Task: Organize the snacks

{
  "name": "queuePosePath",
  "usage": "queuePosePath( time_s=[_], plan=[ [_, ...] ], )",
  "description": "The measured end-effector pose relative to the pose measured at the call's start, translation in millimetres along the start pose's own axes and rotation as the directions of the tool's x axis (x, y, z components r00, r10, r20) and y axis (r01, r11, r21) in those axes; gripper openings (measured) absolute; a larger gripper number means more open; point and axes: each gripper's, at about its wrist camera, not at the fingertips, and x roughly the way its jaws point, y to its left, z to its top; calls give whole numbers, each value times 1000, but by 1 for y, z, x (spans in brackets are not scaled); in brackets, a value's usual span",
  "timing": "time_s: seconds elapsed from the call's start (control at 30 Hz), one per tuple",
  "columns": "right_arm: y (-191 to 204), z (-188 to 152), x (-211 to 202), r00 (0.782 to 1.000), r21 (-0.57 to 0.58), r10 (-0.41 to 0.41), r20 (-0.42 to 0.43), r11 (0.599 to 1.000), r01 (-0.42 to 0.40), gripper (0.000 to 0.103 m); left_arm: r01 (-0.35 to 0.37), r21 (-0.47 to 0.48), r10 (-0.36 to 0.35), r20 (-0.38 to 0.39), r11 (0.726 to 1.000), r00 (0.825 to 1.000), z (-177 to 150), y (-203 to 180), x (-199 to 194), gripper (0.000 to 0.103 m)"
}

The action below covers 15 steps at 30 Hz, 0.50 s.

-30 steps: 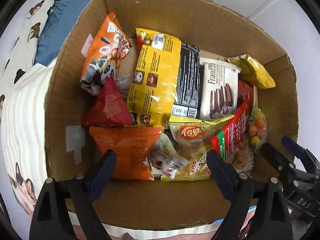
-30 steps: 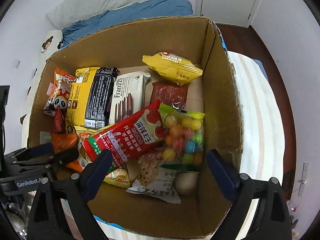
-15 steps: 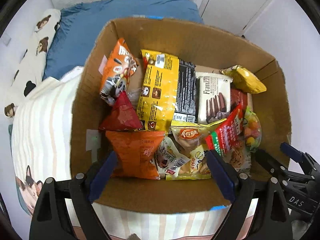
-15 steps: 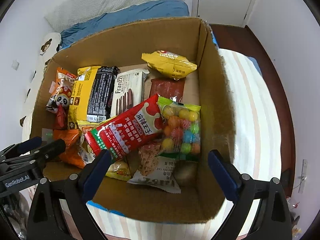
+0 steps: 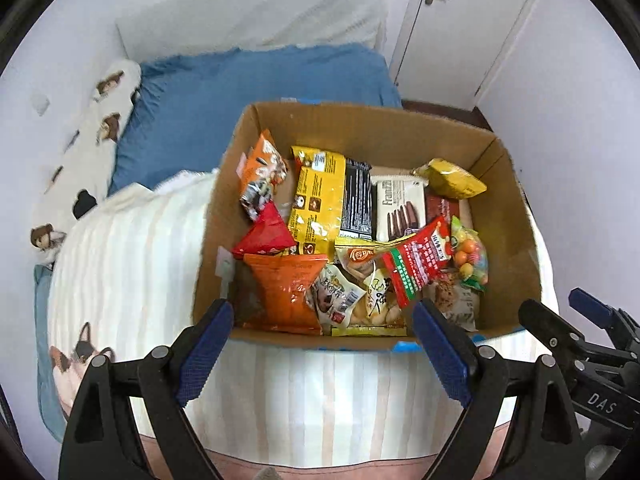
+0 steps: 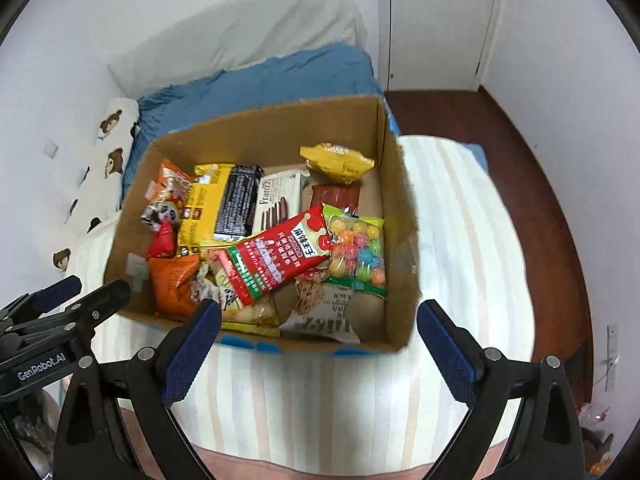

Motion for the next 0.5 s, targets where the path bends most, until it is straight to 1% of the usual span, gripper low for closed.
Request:
queuePosePath(
  time_s=[0.1, 0.23, 0.37, 0.5],
  plan=[
    [3, -15, -29, 999, -9, 2, 50, 1000, -1, 100, -24, 7, 24, 77, 1000, 997, -18, -2, -30, 92],
    [7, -41, -65, 995, -6, 24, 98, 1000, -24, 102, -18, 1, 18, 158, 1000, 987, -44, -1, -67, 92],
    [11, -66, -97, 989, -10, 34, 141, 999, -33, 102, -25, -5, 25, 207, 1000, 978, -70, 1, -98, 92],
    [15, -91, -126, 983, -23, 34, 182, 999, -31, 102, -18, -10, 20, 228, 1000, 973, -90, 5, -121, 92]
  ],
)
